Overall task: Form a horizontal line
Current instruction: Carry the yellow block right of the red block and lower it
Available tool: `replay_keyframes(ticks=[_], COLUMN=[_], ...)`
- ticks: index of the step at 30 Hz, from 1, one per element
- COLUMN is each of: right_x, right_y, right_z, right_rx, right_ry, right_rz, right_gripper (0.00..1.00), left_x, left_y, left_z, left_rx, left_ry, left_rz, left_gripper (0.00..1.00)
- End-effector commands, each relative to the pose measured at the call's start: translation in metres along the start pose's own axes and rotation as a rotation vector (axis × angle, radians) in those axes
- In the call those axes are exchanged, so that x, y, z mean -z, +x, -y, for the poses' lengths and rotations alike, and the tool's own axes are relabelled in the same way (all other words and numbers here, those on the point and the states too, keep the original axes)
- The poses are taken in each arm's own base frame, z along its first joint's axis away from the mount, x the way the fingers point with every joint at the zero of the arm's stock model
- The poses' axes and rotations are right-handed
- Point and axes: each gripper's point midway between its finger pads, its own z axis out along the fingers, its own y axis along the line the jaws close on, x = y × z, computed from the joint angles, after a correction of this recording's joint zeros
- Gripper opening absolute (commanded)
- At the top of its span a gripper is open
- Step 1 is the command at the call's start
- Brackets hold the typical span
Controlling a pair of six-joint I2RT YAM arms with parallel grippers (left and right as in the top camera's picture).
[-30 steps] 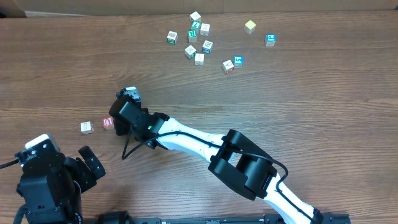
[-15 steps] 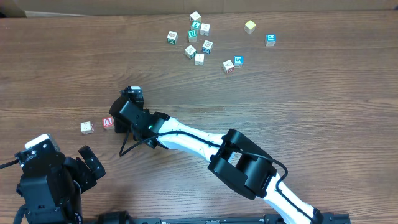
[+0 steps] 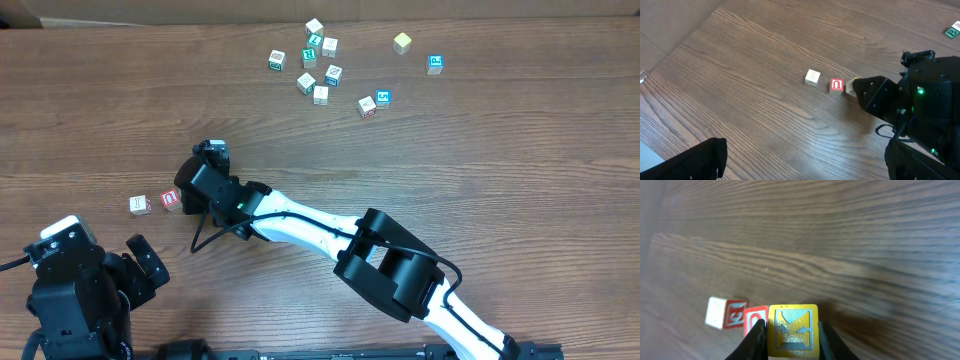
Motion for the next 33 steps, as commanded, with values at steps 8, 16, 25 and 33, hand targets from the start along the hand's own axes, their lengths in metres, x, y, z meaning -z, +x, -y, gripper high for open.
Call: replay_keyframes(ticks=[8,16,25,33], right_x=[-0.004,-0.004,-0.005,-0.007], right_y=[0.009,0.018,0.022,0.024], right_z=[0.007,0.000,-0.009,-0.018], right_rx=[-0.085,-0.147,-0.171,-0.163], right_ry=[0.016,0.006,-0.029,-0.078], right_rz=[-0.028,-0.035,-0.047,-0.059], right_gripper=[0.22,0.24,0.25,0.27], left_x=[0.000,0.000,0.000,0.000], left_y=[0.001,0.001,0.001,0.001], left_z=[0.000,0.000,0.000,0.000], left_rx=[0.017,0.017,0.017,0.017], left_ry=[0.000,0.000,0.000,0.000], left_rz=[0.002,0.002,0.002,0.002], left_gripper=[0.99,0.99,1.00,1.00])
